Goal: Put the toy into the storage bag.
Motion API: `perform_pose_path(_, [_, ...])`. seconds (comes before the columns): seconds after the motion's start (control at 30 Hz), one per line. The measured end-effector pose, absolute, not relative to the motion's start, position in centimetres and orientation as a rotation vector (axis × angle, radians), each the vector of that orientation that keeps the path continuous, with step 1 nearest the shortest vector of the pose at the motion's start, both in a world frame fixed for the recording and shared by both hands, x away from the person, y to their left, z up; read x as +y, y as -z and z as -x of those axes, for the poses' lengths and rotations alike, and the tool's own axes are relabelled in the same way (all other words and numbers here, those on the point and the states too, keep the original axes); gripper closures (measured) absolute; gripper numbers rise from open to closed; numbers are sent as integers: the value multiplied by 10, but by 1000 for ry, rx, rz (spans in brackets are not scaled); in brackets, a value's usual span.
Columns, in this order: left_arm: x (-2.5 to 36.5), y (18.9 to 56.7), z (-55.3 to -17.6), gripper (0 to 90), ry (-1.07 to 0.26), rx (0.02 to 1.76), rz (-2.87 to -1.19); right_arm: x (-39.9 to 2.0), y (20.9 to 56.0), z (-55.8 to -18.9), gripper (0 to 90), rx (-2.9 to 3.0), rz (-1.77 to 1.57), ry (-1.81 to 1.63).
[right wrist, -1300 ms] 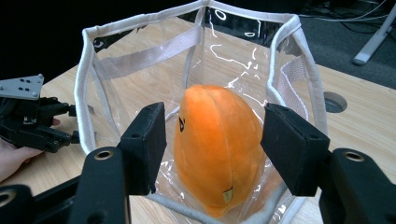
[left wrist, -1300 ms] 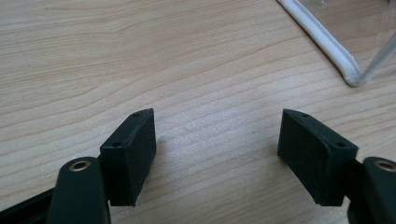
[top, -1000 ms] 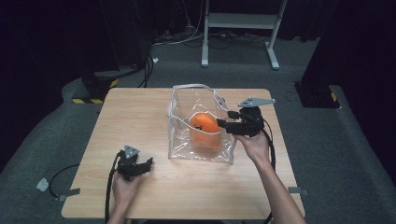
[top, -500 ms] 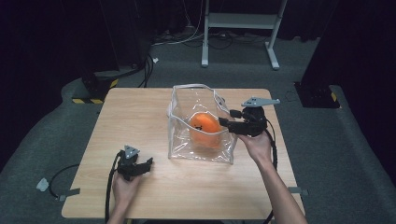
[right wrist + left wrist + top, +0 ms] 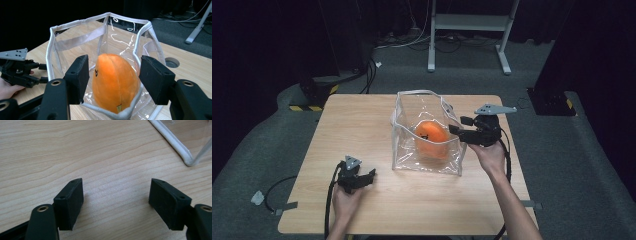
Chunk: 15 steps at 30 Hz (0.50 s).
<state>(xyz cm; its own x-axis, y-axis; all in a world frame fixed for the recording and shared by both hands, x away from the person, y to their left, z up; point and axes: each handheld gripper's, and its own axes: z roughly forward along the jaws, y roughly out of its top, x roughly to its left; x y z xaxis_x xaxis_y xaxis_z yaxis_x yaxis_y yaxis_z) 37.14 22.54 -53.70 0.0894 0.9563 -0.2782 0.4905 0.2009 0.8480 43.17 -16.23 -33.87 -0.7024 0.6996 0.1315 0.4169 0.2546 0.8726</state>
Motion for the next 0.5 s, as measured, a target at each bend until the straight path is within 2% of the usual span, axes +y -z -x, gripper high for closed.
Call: perform_pose_path(0.5, [225, 537, -371, 279, -626, 1540, -1426, -171, 334, -427, 408, 2206, -1033, -1452])
